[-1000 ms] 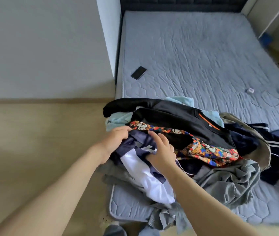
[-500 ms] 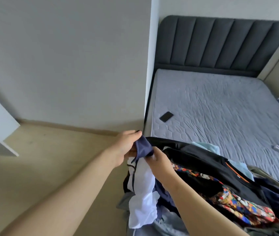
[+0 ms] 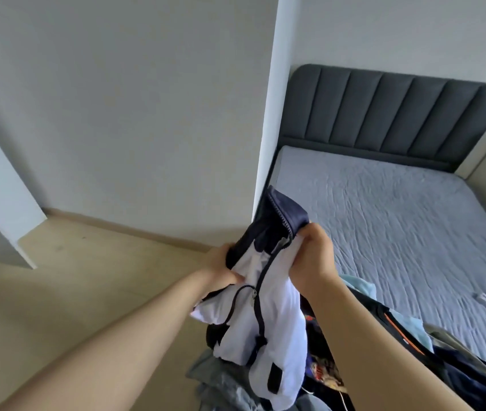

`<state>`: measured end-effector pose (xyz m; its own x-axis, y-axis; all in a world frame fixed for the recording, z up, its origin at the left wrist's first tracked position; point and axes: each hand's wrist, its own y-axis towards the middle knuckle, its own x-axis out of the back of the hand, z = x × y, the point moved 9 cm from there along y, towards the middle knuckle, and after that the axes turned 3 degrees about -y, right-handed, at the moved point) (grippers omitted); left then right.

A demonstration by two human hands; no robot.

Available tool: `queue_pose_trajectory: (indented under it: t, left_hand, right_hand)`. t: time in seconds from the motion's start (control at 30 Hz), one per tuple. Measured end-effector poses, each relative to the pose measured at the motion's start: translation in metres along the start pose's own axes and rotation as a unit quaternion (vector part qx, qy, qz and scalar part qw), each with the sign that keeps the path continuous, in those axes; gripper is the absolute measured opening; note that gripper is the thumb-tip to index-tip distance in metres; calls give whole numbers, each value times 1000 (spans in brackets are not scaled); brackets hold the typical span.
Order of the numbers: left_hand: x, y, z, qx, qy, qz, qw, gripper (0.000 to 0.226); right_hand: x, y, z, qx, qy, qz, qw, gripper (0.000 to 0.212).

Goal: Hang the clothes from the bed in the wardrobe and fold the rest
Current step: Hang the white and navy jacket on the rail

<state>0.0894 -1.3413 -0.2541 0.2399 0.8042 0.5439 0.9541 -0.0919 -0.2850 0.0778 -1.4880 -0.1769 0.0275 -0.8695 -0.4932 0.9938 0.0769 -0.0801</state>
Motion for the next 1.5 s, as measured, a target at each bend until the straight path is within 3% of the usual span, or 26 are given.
queue_pose_trajectory:
  t: [0.13, 0.27, 0.4, 0.47, 0.57, 0.63, 0.7, 0.83, 1.07, 1.17, 1.23, 1.33, 1.43, 1.5]
  left_hand:
    - [-17, -7, 34, 108, -73, -55, 990, 28]
    - [-2, -16, 45, 137, -184, -172, 958, 24]
    - [49, -40, 33, 121, -220, -250, 935, 16]
    - [80, -54, 24, 94, -218, -272, 933, 16]
    - [118, -76, 17, 48, -180, -282, 941, 17]
    - [144, -91, 22, 26, -140, -294, 945, 26]
    - [169, -104, 36, 16, -92, -308, 947, 16]
    - [229, -132, 97, 49, -33, -354, 933, 9]
    - [350, -185, 214, 128, 81, -421, 894, 23]
    - [407, -219, 263, 171, 123, -469, 858, 46]
    - [446, -241, 291, 199, 132, -502, 831, 40]
    - [489, -267, 332, 258, 134, -506, 812, 12]
    - [519, -281, 374, 304, 112, -491, 809, 17]
    - [539, -289, 404, 304, 29, -514, 802, 18]
  right_hand:
    - [8, -1, 3, -9, 18, 8, 1000, 56]
    - [29, 12, -21, -62, -156, -25, 986, 13]
    - [22, 12, -61, -125, -279, 43, 951, 15]
    - [-5, 1, -88, -165, -346, 130, 915, 21]
    - [-48, -13, -124, -222, -450, 254, 827, 41]
    - [-79, -16, -135, -225, -492, 290, 789, 33]
    - [-109, -8, -140, -204, -476, 286, 806, 18]
    - [-178, 12, -166, -198, -328, 215, 898, 6]
    - [-324, 26, -230, -199, -178, 132, 955, 7]
    - [-398, 25, -258, -198, -130, 155, 959, 10]
    - [-440, 26, -275, -207, -98, 168, 959, 7]
    - [-477, 34, -293, -221, -61, 158, 960, 10]
    - [-515, 40, -315, -220, -57, 175, 958, 25]
    - [-549, 46, -334, -218, -56, 194, 955, 35]
